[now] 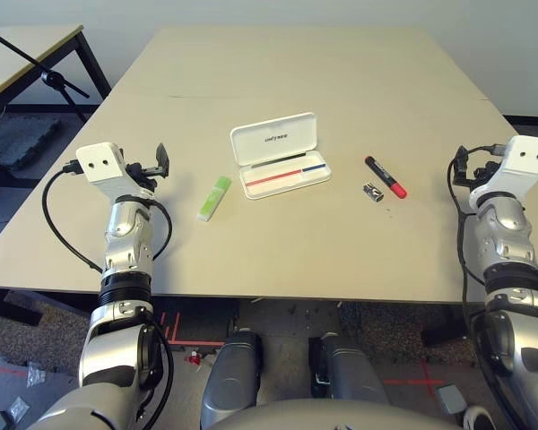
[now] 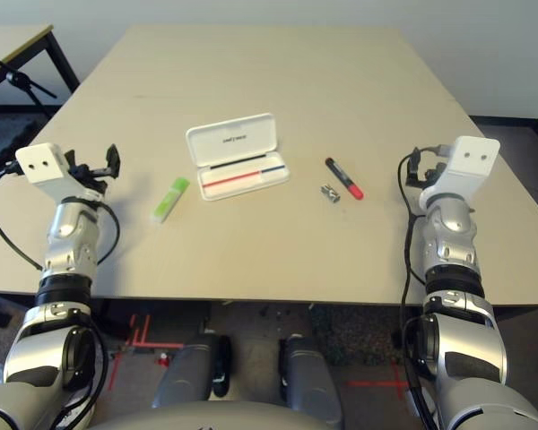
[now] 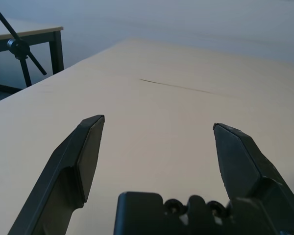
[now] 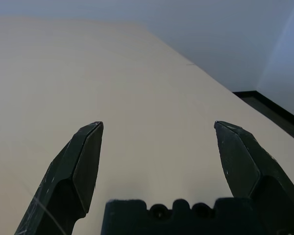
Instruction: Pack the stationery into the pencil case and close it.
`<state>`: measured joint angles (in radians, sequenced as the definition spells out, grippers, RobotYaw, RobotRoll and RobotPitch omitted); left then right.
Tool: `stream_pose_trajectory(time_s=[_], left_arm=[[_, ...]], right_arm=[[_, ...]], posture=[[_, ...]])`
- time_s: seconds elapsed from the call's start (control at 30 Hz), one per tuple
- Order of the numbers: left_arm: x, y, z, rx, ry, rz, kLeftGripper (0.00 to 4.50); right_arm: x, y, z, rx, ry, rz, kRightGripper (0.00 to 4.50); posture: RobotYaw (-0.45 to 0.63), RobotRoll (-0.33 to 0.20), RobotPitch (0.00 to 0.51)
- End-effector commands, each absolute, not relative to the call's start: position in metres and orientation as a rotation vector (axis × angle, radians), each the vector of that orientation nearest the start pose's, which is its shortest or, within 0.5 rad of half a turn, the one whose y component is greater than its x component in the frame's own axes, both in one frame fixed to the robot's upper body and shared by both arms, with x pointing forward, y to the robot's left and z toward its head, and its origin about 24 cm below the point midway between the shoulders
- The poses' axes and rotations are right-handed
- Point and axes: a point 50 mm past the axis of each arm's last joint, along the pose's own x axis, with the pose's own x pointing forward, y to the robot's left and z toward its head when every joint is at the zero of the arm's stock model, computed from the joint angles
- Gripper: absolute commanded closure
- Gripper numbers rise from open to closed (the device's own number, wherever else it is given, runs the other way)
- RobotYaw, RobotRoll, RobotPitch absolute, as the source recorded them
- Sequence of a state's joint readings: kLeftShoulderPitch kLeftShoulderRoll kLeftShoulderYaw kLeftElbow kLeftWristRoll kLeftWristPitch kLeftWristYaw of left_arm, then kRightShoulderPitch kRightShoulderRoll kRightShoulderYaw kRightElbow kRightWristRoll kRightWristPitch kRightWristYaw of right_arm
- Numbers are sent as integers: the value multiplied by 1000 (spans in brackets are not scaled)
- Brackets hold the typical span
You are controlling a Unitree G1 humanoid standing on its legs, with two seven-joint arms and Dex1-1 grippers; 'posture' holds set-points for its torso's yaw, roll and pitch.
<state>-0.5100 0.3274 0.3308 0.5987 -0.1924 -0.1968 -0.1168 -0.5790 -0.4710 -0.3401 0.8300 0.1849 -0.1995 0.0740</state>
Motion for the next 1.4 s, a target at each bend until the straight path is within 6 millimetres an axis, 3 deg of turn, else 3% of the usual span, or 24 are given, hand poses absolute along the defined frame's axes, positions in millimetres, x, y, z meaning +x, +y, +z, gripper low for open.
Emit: stream_pose_trajectory(time_s=[0.03, 0.23, 0.4, 0.53, 0.87, 1.13, 1.4], left_arm=[[333, 275, 106, 15, -203, 222, 21], [337, 272, 114, 38, -196, 142, 21], [336, 251, 132, 103, -171, -124, 21], [327, 220, 143, 176, -45, -414, 21], [323, 144, 148, 353, 283, -871, 21], [336, 123, 133, 521, 428, -1011, 21], [354, 121, 123, 575, 466, -972, 21]], right_arm=[[333, -321, 97, -38, -68, -361, 0], [337, -315, 100, -40, -75, -323, 0], [338, -310, 102, -69, -69, -191, 0], [338, -307, 106, -89, -60, -40, 0], [328, -295, 140, -111, -73, 354, 0], [298, -267, 146, -209, 13, 769, 0], [278, -254, 160, -248, 50, 954, 0]], posture=[[231, 0, 61], [233, 0, 62], [252, 0, 51], [260, 0, 56], [204, 0, 92], [147, 0, 95], [118, 0, 92]])
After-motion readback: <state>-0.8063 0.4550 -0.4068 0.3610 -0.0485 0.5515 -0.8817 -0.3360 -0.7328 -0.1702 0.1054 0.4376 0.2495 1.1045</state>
